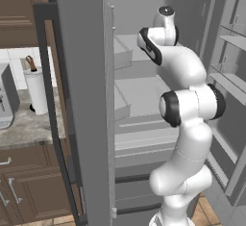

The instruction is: Grab the lemon wedges from the fridge, place them in the blender, close the lid, and turn on the blender to create a marinade.

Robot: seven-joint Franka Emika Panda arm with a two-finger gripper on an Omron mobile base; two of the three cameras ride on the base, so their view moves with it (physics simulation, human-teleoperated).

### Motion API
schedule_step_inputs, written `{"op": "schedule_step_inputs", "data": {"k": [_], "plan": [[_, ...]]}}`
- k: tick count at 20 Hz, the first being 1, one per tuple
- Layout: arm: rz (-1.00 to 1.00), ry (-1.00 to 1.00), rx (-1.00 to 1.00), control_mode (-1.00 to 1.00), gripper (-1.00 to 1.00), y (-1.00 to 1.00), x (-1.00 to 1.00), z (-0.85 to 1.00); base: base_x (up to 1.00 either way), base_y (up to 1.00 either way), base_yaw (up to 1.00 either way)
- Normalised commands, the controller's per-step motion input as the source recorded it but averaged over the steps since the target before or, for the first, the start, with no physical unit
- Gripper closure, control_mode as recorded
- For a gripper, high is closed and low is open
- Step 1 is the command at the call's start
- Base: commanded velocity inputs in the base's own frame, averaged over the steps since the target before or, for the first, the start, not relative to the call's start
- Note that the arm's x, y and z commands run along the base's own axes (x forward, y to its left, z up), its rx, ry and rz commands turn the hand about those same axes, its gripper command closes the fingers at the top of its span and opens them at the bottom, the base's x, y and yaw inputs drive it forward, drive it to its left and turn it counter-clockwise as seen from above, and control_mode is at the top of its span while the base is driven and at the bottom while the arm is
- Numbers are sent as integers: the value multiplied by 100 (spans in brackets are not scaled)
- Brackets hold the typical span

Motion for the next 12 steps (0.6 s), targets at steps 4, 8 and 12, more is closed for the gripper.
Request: {"op": "schedule_step_inputs", "data": {"k": [4,8,12], "plan": [[4,-12,0,-100,100,14,-63,8,0,0,0],[8,-24,0,-100,100,34,-95,22,0,0,0],[8,-30,0,-100,100,51,-100,19,0,0,0]]}}
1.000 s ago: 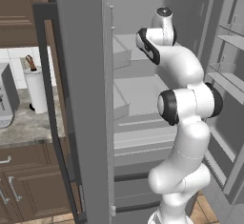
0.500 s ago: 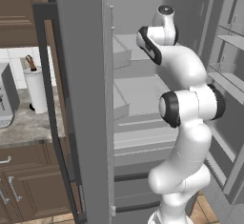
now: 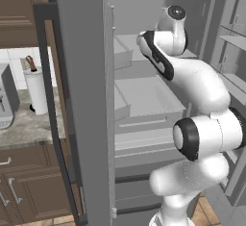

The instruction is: Grab the lemon wedges from the fridge, place them in the blender, close the lid, and turn on the blender to create a marinade.

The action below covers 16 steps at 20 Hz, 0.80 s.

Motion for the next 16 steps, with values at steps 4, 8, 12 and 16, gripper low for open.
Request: {"op": "schedule_step_inputs", "data": {"k": [4,8,12,16], "plan": [[10,-35,0,-100,100,47,-100,13,0,0,0],[10,-36,0,-100,100,35,-100,17,0,0,0],[6,-21,0,-100,100,14,-100,29,0,0,0],[6,0,0,-100,100,0,-100,23,0,0,0]]}}
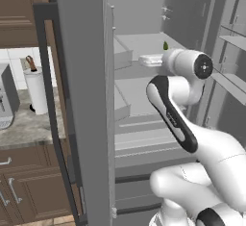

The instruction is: Grab the lemon wedges from the fridge, place them in the blender, close the lid, and turn on the blender to create a marinade.

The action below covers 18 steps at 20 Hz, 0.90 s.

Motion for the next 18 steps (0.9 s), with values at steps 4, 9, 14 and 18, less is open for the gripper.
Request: {"op": "schedule_step_inputs", "data": {"k": [4,9,14,18], "plan": [[9,22,-9,-100,100,13,-100,0,0,0,0],[10,33,-20,-100,100,24,-100,0,0,0,0],[11,41,-28,-100,100,14,-100,-22,0,0,0],[3,13,-9,-100,100,0,-25,-17,0,0,0]]}}
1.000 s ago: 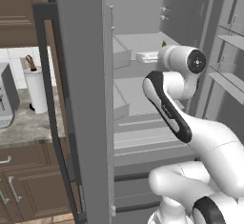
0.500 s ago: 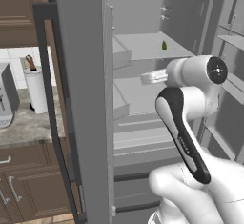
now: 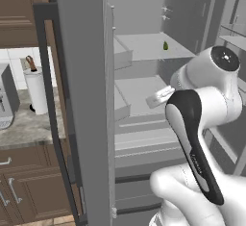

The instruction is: Grab the lemon wedges from the fridge, place them in the blender, close the lid, and turn on the blender to create a marinade.

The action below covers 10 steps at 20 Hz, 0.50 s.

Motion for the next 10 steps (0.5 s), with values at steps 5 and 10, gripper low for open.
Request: {"op": "schedule_step_inputs", "data": {"k": [5,10], "plan": [[0,0,0,-100,100,-47,-28,-5,0,0,0],[-2,0,0,-100,100,-32,-15,-1,0,0,0]]}}
